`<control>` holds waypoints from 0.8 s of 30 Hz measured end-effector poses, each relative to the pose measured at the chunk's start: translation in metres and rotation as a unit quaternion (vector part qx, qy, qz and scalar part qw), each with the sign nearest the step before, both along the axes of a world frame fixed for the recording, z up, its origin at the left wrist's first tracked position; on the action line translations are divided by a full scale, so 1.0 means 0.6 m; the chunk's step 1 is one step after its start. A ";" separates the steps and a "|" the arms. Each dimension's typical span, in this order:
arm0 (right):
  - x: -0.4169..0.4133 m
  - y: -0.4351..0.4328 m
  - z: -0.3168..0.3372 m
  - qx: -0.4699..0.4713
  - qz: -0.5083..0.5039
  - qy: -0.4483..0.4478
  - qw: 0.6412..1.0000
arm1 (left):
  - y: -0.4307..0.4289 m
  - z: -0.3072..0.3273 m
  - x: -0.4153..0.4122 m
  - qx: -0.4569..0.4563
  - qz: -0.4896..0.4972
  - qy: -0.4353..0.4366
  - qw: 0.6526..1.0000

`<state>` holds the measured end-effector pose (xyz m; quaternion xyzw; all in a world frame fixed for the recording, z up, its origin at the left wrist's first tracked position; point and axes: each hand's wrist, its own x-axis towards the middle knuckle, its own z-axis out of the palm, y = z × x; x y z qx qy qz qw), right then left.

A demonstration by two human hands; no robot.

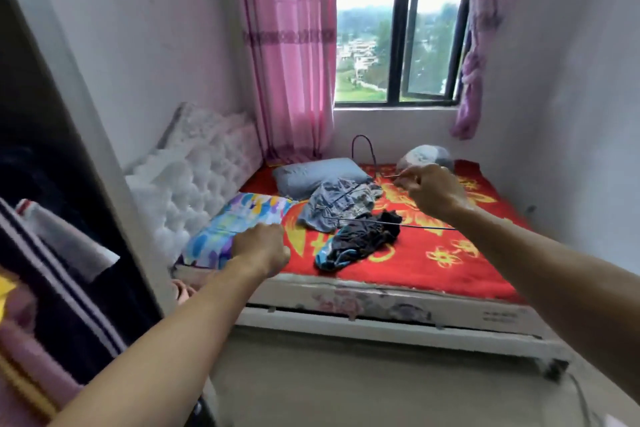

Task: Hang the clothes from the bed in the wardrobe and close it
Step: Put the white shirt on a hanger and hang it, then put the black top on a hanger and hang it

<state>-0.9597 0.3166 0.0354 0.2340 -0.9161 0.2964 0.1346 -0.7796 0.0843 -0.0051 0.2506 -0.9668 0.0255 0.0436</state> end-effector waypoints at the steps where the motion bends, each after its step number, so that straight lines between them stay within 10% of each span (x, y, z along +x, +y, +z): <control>1: -0.025 0.023 -0.013 -0.003 -0.016 -0.005 1.000 | 0.012 -0.012 -0.032 0.003 -0.012 -0.005 1.000; 24: -0.655 0.031 -0.326 -0.139 -0.290 -0.188 0.928 | -0.107 -0.284 -0.779 0.083 -0.175 -0.169 0.966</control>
